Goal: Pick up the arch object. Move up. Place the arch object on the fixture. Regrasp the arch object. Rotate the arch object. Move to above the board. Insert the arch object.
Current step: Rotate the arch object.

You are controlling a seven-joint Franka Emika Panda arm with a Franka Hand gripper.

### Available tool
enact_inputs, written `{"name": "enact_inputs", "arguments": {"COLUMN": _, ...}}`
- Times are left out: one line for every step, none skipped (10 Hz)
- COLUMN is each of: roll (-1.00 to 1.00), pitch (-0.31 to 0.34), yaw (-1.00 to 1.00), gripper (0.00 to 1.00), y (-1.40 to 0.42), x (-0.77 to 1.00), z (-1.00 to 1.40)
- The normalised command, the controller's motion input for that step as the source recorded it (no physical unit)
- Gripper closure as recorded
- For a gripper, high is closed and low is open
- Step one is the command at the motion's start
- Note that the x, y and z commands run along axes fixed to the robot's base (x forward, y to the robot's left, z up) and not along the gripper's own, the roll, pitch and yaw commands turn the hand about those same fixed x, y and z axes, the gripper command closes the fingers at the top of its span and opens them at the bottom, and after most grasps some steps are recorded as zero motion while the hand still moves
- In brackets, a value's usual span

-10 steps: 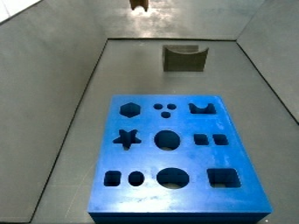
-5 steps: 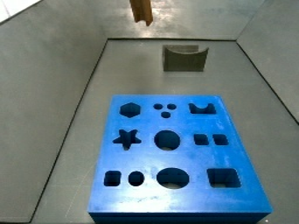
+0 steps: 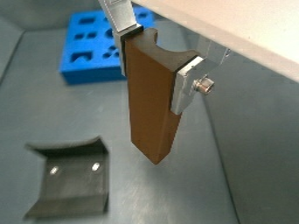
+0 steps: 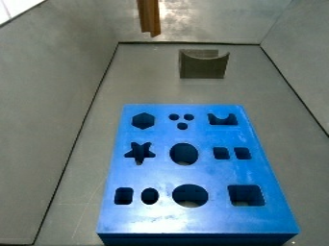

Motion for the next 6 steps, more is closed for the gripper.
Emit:
{"name": "enact_inputs", "arguments": {"roll": -0.31, "pitch": 0.286, "yaw": -0.24, "gripper": 1.00, "y": 0.01, "x": 0.08, "z": 0.01}}
{"name": "enact_inputs", "arguments": {"roll": -0.03, "pitch": 0.028, "yaw": -1.00, "gripper": 1.00, "y": 0.02, "x": -0.07, "z": 0.00}}
{"name": "enact_inputs", "arguments": {"roll": -0.02, "pitch": 0.020, "yaw": -1.00, "gripper": 1.00, "y": 0.02, "x": -0.09, "z": 0.01}}
{"name": "enact_inputs", "arguments": {"roll": -0.02, "pitch": 0.018, "yaw": -1.00, "gripper": 1.00, "y": 0.02, "x": -0.09, "z": 0.02}}
{"name": "enact_inputs", "arguments": {"roll": -0.02, "pitch": 0.019, "yaw": -1.00, "gripper": 1.00, "y": 0.02, "x": -0.06, "z": 0.02}}
{"name": "enact_inputs", "arguments": {"roll": -0.02, "pitch": 0.020, "yaw": -1.00, "gripper": 1.00, "y": 0.02, "x": -0.04, "z": 0.02}}
